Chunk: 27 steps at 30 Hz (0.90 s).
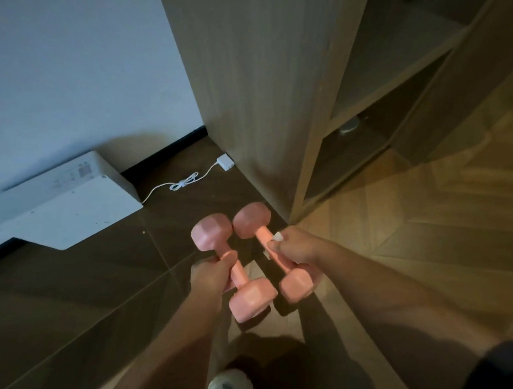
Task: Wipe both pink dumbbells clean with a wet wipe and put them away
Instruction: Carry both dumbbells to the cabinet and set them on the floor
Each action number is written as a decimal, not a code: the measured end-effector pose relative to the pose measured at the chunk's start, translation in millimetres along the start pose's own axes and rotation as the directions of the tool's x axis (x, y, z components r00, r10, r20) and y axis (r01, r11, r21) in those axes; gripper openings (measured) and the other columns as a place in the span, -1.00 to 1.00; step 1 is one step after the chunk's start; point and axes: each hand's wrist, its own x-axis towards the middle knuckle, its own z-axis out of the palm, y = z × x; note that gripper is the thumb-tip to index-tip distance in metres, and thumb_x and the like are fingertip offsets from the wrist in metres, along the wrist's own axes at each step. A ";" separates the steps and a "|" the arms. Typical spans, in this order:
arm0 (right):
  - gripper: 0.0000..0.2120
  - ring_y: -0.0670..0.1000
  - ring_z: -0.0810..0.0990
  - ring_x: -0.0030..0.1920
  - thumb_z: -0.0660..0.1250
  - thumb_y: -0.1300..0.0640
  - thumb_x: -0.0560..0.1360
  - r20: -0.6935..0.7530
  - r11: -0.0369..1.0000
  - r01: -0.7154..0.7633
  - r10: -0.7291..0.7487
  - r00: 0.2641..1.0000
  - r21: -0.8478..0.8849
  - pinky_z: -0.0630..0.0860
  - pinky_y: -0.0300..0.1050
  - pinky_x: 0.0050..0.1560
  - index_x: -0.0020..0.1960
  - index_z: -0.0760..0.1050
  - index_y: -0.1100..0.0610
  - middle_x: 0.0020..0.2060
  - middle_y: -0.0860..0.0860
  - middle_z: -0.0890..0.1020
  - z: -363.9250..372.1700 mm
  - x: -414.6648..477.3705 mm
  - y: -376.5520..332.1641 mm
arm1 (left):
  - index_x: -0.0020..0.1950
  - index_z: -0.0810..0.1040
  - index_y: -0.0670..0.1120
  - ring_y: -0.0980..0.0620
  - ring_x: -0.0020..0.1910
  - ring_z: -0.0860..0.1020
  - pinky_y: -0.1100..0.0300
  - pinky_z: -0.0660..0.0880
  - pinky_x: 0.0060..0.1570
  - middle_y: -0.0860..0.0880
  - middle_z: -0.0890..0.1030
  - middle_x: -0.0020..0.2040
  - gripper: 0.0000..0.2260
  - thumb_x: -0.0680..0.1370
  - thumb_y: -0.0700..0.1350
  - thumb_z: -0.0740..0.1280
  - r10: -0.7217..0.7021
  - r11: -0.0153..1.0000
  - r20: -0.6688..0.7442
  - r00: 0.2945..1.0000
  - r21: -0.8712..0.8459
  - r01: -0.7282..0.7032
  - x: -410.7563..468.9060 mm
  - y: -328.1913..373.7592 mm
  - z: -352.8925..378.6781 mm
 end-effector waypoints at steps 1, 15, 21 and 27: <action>-0.76 0.04 0.56 0.00 0.20 -0.05 0.63 -0.001 1.000 0.008 -0.008 1.000 -0.014 0.47 -0.02 -0.01 0.22 0.42 0.06 0.04 0.06 0.55 2.9 11.6 1.3 | 0.13 0.55 -0.15 -0.11 -0.05 0.63 -0.02 0.58 -0.04 -0.17 0.64 0.01 -0.81 0.55 -0.13 0.41 -0.007 1.000 -0.009 1.000 -0.017 0.007 12.9 -2.2 1.6; -0.76 0.07 0.57 0.00 0.20 -0.07 0.63 -0.087 0.999 0.046 -0.044 0.995 0.024 0.50 0.01 0.08 0.15 0.43 0.08 -0.04 0.07 0.57 25.1 99.9 6.8 | 0.02 0.63 -0.18 -0.11 -0.14 0.65 -0.10 0.62 0.03 -0.19 0.67 -0.11 -0.85 0.51 -0.13 0.46 0.024 0.999 -0.080 0.997 -0.028 -0.026 101.8 -35.5 13.8; -0.68 0.06 0.58 -0.07 0.20 -0.19 0.60 -0.091 0.999 0.006 -0.001 0.996 0.046 0.47 -0.05 -0.07 0.08 0.44 0.07 -0.06 0.09 0.58 28.4 112.4 11.5 | 0.10 0.61 -0.20 -0.11 -0.10 0.65 -0.06 0.62 0.02 -0.17 0.67 -0.07 -0.81 0.54 -0.13 0.43 0.021 0.999 -0.069 0.997 -0.040 -0.024 117.1 -44.2 14.5; -0.51 0.16 0.62 -0.01 0.15 -0.25 0.60 -0.092 0.999 -0.042 0.041 0.995 -0.008 0.51 0.05 0.07 0.11 0.51 0.17 -0.03 0.17 0.61 29.9 128.1 5.7 | 0.08 0.62 -0.17 -0.08 -0.09 0.65 -0.02 0.62 0.00 -0.14 0.67 -0.07 -0.82 0.53 -0.10 0.43 0.024 0.999 -0.055 0.998 -0.029 -0.026 127.5 -42.4 23.7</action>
